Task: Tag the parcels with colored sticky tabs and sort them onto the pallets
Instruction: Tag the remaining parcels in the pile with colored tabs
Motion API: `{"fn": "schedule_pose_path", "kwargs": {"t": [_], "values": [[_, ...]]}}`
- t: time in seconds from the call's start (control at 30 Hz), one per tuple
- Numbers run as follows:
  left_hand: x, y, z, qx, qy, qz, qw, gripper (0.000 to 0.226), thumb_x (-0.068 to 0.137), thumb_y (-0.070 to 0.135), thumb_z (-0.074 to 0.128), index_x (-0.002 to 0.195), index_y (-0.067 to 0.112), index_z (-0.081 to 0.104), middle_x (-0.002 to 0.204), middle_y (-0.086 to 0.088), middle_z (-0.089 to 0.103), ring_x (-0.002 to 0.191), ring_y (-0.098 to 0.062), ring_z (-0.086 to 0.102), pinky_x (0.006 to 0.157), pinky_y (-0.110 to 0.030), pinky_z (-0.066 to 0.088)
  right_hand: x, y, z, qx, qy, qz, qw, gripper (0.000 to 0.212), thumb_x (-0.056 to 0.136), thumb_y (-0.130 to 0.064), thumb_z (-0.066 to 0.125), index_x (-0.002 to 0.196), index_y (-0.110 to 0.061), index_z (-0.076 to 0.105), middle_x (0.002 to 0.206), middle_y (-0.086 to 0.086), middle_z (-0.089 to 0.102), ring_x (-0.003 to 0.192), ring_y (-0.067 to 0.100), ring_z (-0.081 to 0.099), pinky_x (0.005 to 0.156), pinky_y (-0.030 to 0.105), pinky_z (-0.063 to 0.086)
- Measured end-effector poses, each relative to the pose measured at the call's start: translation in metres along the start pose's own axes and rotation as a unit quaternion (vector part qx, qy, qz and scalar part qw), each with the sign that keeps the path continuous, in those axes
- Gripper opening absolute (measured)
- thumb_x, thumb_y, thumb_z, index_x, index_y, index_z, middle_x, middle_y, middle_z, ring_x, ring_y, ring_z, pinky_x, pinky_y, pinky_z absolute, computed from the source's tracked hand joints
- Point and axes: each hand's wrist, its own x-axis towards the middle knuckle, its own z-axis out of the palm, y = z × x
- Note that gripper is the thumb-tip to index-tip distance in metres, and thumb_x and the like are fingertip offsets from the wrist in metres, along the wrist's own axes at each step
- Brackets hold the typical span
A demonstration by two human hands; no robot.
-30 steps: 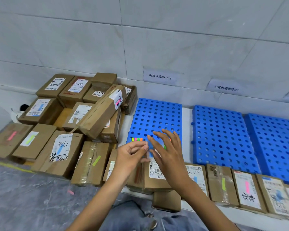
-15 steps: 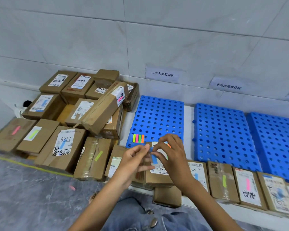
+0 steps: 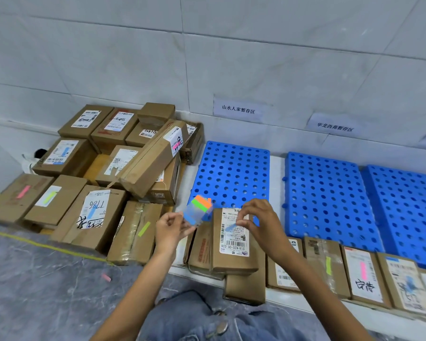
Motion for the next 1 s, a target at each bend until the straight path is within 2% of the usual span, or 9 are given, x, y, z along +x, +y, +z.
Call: {"fn": "schedule_pose_path", "kwargs": {"t": [0.13, 0.23, 0.33, 0.4, 0.47, 0.6, 0.73, 0.83, 1.0], "values": [[0.037, -0.040, -0.024, 0.106, 0.040, 0.000, 0.994, 0.022, 0.092, 0.004, 0.053, 0.071, 0.005, 0.049, 0.075, -0.017, 0.057, 0.074, -0.030, 0.059, 0.043, -0.022, 0.053, 0.012, 0.032, 0.016, -0.157, -0.103, 0.046, 0.981, 0.006, 0.082, -0.023, 0.067, 0.084, -0.023, 0.062, 0.108, -0.006, 0.049, 0.109, 0.013, 0.039, 0.098, 0.029, 0.030], [0.047, -0.056, -0.033, 0.235, 0.011, 0.041, 0.971, 0.011, 0.092, 0.008, 0.055, 0.082, 0.004, 0.056, 0.085, -0.021, 0.059, 0.074, -0.031, 0.060, 0.047, -0.021, 0.052, 0.010, 0.041, 0.037, -0.175, -0.075, 0.038, 0.981, 0.011, 0.085, -0.024, 0.064, 0.093, -0.017, 0.060, 0.120, -0.002, 0.046, 0.120, 0.016, 0.037, 0.102, 0.027, 0.027], [0.043, -0.053, -0.035, 0.490, 0.035, 0.174, 0.853, 0.019, 0.092, 0.011, 0.054, 0.110, 0.008, 0.059, 0.109, -0.011, 0.054, 0.101, -0.027, 0.054, 0.079, -0.029, 0.046, 0.003, 0.046, 0.047, -0.154, -0.012, 0.061, 0.986, 0.031, 0.086, -0.032, 0.063, 0.113, -0.020, 0.053, 0.140, 0.002, 0.033, 0.135, 0.020, 0.024, 0.111, 0.038, 0.026], [0.034, -0.050, -0.025, 0.512, 0.015, 0.243, 0.824, 0.027, 0.092, 0.016, 0.054, 0.118, 0.011, 0.056, 0.119, -0.005, 0.048, 0.112, -0.020, 0.047, 0.094, -0.030, 0.041, -0.002, 0.051, 0.051, -0.129, 0.001, 0.122, 0.984, 0.060, 0.084, -0.038, 0.064, 0.136, -0.026, 0.035, 0.153, 0.002, 0.013, 0.143, 0.022, 0.010, 0.113, 0.043, 0.023], [0.020, -0.053, -0.008, 0.488, -0.108, 0.216, 0.839, 0.037, 0.093, 0.030, 0.051, 0.129, 0.018, 0.051, 0.129, 0.002, 0.045, 0.120, -0.014, 0.046, 0.102, -0.030, 0.041, -0.010, 0.049, 0.052, -0.051, -0.013, 0.172, 0.984, 0.083, 0.081, -0.039, 0.068, 0.145, -0.028, 0.015, 0.155, 0.000, 0.009, 0.142, 0.017, 0.012, 0.113, 0.041, 0.028], [-0.007, -0.070, 0.017, 0.413, -0.280, 0.109, 0.860, 0.043, 0.092, 0.043, 0.050, 0.133, 0.031, 0.043, 0.132, 0.010, 0.047, 0.124, -0.010, 0.046, 0.104, -0.034, 0.043, -0.026, 0.038, 0.046, 0.181, -0.091, 0.191, 0.960, 0.090, 0.087, -0.017, 0.063, 0.139, -0.036, -0.008, 0.143, -0.008, 0.028, 0.108, -0.021, 0.039, 0.085, 0.001, 0.039], [-0.006, -0.016, 0.018, 0.326, -0.255, 0.183, 0.892, 0.054, 0.085, 0.057, 0.050, 0.134, 0.037, 0.041, 0.130, 0.015, 0.049, 0.120, -0.002, 0.048, 0.101, -0.035, 0.045, 0.001, 0.006, 0.015, 0.222, -0.086, 0.134, 0.962, 0.098, 0.085, -0.027, 0.066, 0.134, -0.062, -0.012, 0.154, -0.017, 0.014, 0.130, -0.001, 0.038, 0.103, 0.034, 0.044], [-0.004, 0.070, 0.008, 0.245, -0.205, 0.271, 0.908, 0.056, 0.085, 0.054, 0.050, 0.137, 0.035, 0.041, 0.131, 0.020, 0.049, 0.120, -0.002, 0.050, 0.098, -0.030, 0.047, 0.049, -0.055, -0.007, 0.254, -0.081, 0.053, 0.962, 0.105, 0.083, -0.012, 0.067, 0.135, -0.060, -0.012, 0.148, -0.033, 0.009, 0.131, -0.013, 0.029, 0.098, 0.021, 0.045], [0.033, 0.196, -0.046, 0.156, -0.088, 0.336, 0.925, 0.041, 0.095, 0.027, 0.046, 0.136, 0.024, 0.043, 0.115, 0.012, 0.062, 0.102, 0.000, 0.062, 0.078, -0.018, 0.053, 0.147, -0.166, 0.034, 0.336, -0.050, -0.020, 0.940, 0.086, 0.083, -0.005, 0.066, 0.143, -0.037, 0.012, 0.139, -0.027, 0.033, 0.125, -0.015, 0.037, 0.098, 0.017, 0.043]]}}
